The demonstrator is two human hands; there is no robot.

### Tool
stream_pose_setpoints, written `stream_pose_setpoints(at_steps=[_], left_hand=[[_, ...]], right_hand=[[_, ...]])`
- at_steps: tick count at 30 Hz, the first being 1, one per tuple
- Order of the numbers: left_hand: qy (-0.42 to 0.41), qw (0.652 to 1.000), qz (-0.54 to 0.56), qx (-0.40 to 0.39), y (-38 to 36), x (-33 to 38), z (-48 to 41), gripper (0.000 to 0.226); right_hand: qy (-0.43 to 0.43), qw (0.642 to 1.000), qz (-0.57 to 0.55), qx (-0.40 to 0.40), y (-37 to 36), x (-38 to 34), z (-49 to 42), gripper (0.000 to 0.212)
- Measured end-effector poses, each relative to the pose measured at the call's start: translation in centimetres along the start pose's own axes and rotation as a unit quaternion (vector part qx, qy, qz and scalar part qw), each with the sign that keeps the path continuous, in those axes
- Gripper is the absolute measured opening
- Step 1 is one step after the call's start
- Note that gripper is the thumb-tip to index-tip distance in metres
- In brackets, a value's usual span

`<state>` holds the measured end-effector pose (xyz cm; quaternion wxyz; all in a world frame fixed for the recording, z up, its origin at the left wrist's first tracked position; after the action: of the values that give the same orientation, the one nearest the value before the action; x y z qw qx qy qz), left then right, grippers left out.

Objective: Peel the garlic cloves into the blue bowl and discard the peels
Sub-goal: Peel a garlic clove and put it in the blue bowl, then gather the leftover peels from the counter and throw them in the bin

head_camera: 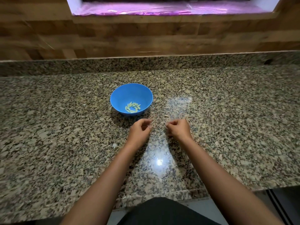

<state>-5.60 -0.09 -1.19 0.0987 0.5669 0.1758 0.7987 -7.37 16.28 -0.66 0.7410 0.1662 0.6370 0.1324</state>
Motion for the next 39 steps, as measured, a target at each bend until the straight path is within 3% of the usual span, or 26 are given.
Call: stream_pose_setpoints(at_steps=[4, 6, 8, 10, 12, 14, 17, 20, 22, 26, 32, 35, 39], left_hand=[[-0.060, 0.996, -0.038, 0.051, 1.5, -0.6, 2.6, 0.024], [-0.081, 0.992, -0.052, 0.080, 2.3, -0.9, 3.9, 0.026], [-0.083, 0.990, -0.040, 0.102, 3.2, -1.5, 4.8, 0.026], [-0.080, 0.988, -0.020, 0.129, 4.1, -2.2, 5.5, 0.026], [-0.070, 0.987, 0.001, 0.148, 5.2, -3.1, 5.9, 0.027], [-0.055, 0.987, 0.017, 0.151, 6.1, -4.2, 6.1, 0.029], [-0.049, 0.987, 0.028, 0.152, 7.1, -5.2, 6.6, 0.031], [-0.066, 0.988, 0.016, 0.137, 7.3, -5.2, 6.7, 0.031], [-0.071, 0.989, 0.015, 0.127, 7.5, -5.1, 6.7, 0.031], [-0.077, 0.990, 0.021, 0.115, 8.0, -5.3, 6.3, 0.030], [-0.089, 0.990, -0.010, 0.111, 10.3, -6.4, 5.2, 0.035], [-0.059, 0.982, -0.126, 0.128, 12.0, -7.5, 3.6, 0.058], [0.017, 0.932, -0.331, 0.148, 14.8, -10.2, 1.3, 0.066]], right_hand=[[0.091, 0.995, 0.029, -0.028, -0.8, -0.3, 2.4, 0.013], [0.152, 0.980, 0.098, -0.081, -2.1, -0.6, 3.2, 0.038], [0.183, 0.941, 0.217, -0.184, -4.1, -0.5, 3.9, 0.066], [0.189, 0.887, 0.343, -0.246, -5.7, -0.1, 4.3, 0.081], [0.212, 0.844, 0.415, -0.268, -6.9, 0.2, 4.8, 0.083], [0.262, 0.820, 0.408, -0.303, -7.9, -0.1, 6.2, 0.079], [0.308, 0.847, 0.327, -0.285, -8.2, -1.0, 7.2, 0.074], [0.243, 0.875, 0.360, -0.212, -7.3, -0.7, 5.2, 0.081], [0.198, 0.860, 0.418, -0.218, -7.4, 0.0, 4.6, 0.084], [0.274, 0.814, 0.439, -0.265, -9.9, -0.4, 7.3, 0.076], [0.309, 0.861, 0.348, -0.207, -11.5, -3.7, 8.0, 0.066], [0.304, 0.876, 0.320, -0.195, -13.1, -5.9, 6.9, 0.064], [0.274, 0.892, 0.315, -0.174, -14.6, -7.5, 5.7, 0.062]])
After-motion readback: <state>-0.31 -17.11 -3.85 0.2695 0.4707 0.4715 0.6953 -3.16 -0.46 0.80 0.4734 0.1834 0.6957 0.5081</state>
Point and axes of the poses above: each hand's wrist, its own z-axis away from the middle knuckle, its own y-axis out of the back of the hand, x = y × z, the point moved 4 cm from there along -z, towards the middle knuckle, and after that the axes turned 11 degrees about y, right-handed, at the moved point
